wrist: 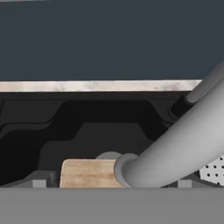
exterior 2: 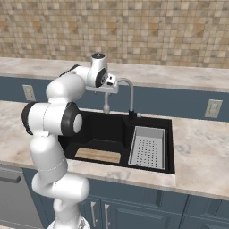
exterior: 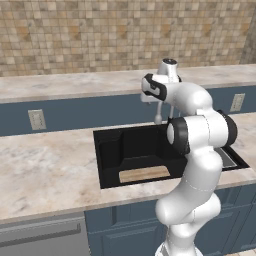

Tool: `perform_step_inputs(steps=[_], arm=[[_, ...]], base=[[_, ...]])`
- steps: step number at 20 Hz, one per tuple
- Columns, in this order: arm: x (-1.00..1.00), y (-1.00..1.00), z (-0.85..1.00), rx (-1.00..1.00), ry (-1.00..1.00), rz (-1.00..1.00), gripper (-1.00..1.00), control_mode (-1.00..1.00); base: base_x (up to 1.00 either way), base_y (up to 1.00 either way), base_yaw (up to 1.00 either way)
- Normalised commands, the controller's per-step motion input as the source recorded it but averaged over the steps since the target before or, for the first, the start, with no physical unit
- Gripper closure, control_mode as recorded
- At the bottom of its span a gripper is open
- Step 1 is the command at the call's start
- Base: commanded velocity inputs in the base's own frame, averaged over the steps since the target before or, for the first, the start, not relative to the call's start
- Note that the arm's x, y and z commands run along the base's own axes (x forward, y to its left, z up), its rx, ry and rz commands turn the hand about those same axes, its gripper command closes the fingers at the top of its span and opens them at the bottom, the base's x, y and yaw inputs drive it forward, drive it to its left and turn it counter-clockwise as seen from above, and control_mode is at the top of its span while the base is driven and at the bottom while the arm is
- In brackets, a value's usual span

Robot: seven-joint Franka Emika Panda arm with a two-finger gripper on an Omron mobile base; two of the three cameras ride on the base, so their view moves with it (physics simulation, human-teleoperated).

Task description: Turn on the sink faucet with hot water and rinse the cutting board for ten seconds, then turn off the faucet. Push the cutting board to reach the water if necessary.

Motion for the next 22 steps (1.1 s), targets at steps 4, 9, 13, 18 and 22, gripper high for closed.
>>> perform_step_inputs(steps=[4,9,13,18,22], arm=[[0.0,-0.08,0.0,0.0,0.0,0.0,-1.0,-1.0],[0.0,-0.1,0.0,0.0,0.0,0.0,-1.0,-1.0],[0.0,-0.03,0.0,0.0,0.0,0.0,-1.0,-1.0],[0.0,0.0,0.2,0.0,-0.01,0.0,-1.0,-1.0],[0.0,0.0,0.24,0.0,-0.04,0.0,-1.0,-1.0]], base=[[0.0,0.0,0.0],[0.0,0.0,0.0],[0.0,0.0,0.0],[0.0,0.0,0.0],[0.0,0.0,0.0]])
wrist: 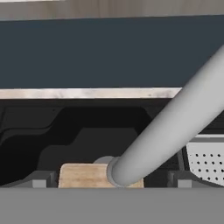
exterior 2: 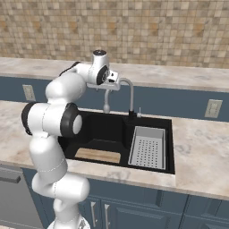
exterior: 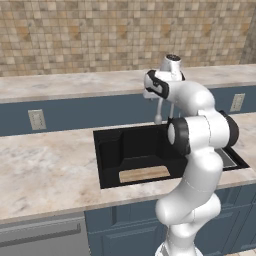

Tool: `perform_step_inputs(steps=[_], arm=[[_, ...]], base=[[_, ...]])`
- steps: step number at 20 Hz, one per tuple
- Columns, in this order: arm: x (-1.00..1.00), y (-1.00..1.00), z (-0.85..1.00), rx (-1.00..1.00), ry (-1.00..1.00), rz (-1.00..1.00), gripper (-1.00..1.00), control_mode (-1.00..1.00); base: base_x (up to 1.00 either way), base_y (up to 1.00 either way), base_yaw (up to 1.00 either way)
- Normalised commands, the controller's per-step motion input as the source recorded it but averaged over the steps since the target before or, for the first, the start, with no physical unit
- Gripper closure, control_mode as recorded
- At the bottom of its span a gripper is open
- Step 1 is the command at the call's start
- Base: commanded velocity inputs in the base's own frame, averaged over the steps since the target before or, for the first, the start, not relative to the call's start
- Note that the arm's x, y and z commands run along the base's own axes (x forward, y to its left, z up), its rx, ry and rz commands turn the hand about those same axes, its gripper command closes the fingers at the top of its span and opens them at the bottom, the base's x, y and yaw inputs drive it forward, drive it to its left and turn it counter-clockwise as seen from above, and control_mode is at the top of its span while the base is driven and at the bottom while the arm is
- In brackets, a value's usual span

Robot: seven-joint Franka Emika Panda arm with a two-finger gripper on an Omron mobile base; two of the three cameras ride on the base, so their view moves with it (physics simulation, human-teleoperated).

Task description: Turn on the sink faucet with hot water and rinse the cutting board for ten seconds, then turn off the faucet. Push the cutting board to reach the water if necessary.

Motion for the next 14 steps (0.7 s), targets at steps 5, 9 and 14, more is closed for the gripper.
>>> perform_step_inputs(steps=[5,9,14], arm=[[-0.04,0.0,0.33,0.0,-0.09,0.0,-1.0,-1.0],[-0.2,0.0,0.3,0.0,-0.14,0.0,-1.0,-1.0],[-0.28,-0.29,0.05,0.0,-0.21,0.01,-1.0,-1.0]], base=[[0.0,0.0,0.0],[0.0,0.0,0.0],[0.0,0.0,0.0]])
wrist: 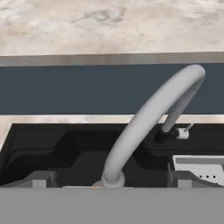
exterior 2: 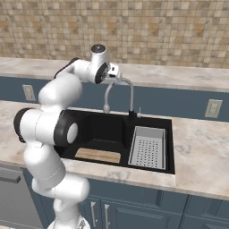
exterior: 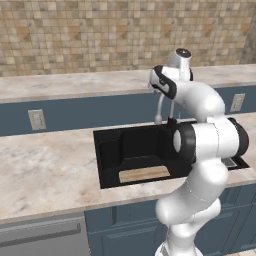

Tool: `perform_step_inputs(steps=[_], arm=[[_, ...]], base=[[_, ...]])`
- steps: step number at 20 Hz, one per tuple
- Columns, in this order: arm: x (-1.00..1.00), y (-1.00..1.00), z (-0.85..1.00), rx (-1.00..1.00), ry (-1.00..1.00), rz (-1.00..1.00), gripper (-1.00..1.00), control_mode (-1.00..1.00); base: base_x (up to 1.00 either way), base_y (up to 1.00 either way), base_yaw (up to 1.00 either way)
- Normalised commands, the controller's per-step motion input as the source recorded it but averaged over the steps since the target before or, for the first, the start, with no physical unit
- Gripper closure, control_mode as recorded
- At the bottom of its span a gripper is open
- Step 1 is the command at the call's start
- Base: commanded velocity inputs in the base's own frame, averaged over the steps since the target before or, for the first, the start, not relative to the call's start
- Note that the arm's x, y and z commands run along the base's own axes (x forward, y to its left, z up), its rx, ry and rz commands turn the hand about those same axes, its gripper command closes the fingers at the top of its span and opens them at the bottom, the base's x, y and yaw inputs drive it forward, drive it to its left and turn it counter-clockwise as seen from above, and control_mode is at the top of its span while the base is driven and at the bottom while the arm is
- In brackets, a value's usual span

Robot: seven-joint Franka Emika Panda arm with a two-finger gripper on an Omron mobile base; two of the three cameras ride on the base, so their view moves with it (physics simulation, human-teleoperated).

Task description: Turn on the sink faucet with hot water and rinse the cutting board for ten seconds, then turn off the faucet. Push the cutting board to reach the water if necessary.

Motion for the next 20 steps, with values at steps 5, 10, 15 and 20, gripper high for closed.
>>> perform_step_inputs(steps=[5,10,15,20], arm=[[-0.32,-0.48,0.0,0.0,-0.23,0.03,-1.0,-1.0],[-0.31,-0.57,-0.02,0.0,-0.2,0.07,-1.0,-1.0],[-0.29,-0.51,0.0,0.0,-0.14,0.08,-1.0,-1.0],[-0.33,-0.46,0.0,0.0,-0.07,0.08,-1.0,-1.0]], base=[[0.0,0.0,0.0],[0.0,0.0,0.0],[0.0,0.0,0.0],[0.0,0.0,0.0]])
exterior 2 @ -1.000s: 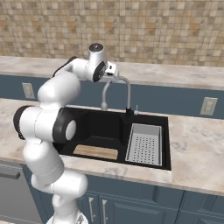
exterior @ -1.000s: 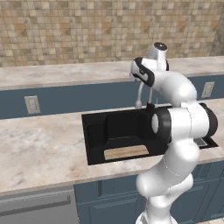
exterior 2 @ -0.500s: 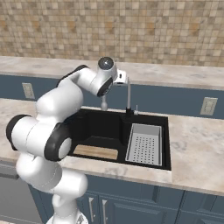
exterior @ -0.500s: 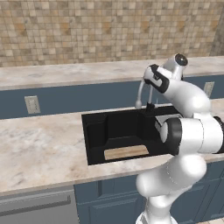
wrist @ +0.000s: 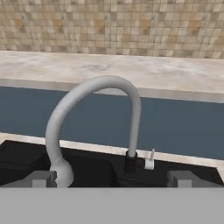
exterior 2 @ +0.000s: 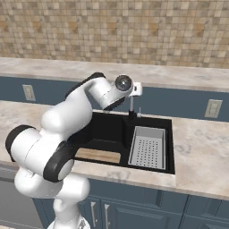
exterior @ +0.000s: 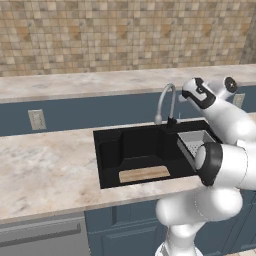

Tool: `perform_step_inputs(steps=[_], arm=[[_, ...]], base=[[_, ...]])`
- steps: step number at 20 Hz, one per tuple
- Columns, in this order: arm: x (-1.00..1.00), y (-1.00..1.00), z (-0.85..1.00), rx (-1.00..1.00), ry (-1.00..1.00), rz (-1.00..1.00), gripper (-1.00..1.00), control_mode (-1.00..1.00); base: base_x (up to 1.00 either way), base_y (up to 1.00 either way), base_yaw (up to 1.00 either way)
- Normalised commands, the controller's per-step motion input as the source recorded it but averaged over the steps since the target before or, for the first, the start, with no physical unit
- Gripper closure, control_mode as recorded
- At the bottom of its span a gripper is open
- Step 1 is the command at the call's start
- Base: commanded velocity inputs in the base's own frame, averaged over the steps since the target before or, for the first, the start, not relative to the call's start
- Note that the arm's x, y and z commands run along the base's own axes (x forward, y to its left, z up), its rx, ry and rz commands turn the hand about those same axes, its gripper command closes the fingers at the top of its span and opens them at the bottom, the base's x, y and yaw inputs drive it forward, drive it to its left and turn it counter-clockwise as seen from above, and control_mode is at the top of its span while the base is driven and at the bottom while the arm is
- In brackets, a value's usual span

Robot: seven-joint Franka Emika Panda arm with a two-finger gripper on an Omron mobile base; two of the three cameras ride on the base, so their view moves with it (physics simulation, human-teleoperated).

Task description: Turn on the sink faucet with hot water and rinse the cutting board for ten seconds, then turn off the faucet. Push the cutting board to reach the water if necessary.

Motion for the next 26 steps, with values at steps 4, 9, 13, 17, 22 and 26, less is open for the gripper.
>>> perform_step_inputs(steps=[4,9,13,17,22,26], arm=[[-0.46,-0.19,-0.01,0.0,-0.01,0.02,-1.0,-1.0],[-0.35,-0.18,-0.12,0.0,0.0,0.01,-1.0,-1.0],[-0.28,-0.14,-0.24,0.0,0.0,0.02,-1.0,-1.0],[-0.2,-0.11,-0.24,0.0,0.0,0.01,-1.0,-1.0],[-0.13,-0.06,-0.29,0.0,-0.03,0.01,-1.0,-1.0],[-0.06,-0.04,-0.25,0.0,-0.06,0.0,-1.0,-1.0]], base=[[0.0,0.0,0.0],[0.0,0.0,0.0],[0.0,0.0,0.0],[0.0,0.0,0.0],[0.0,0.0,0.0],[0.0,0.0,0.0]])
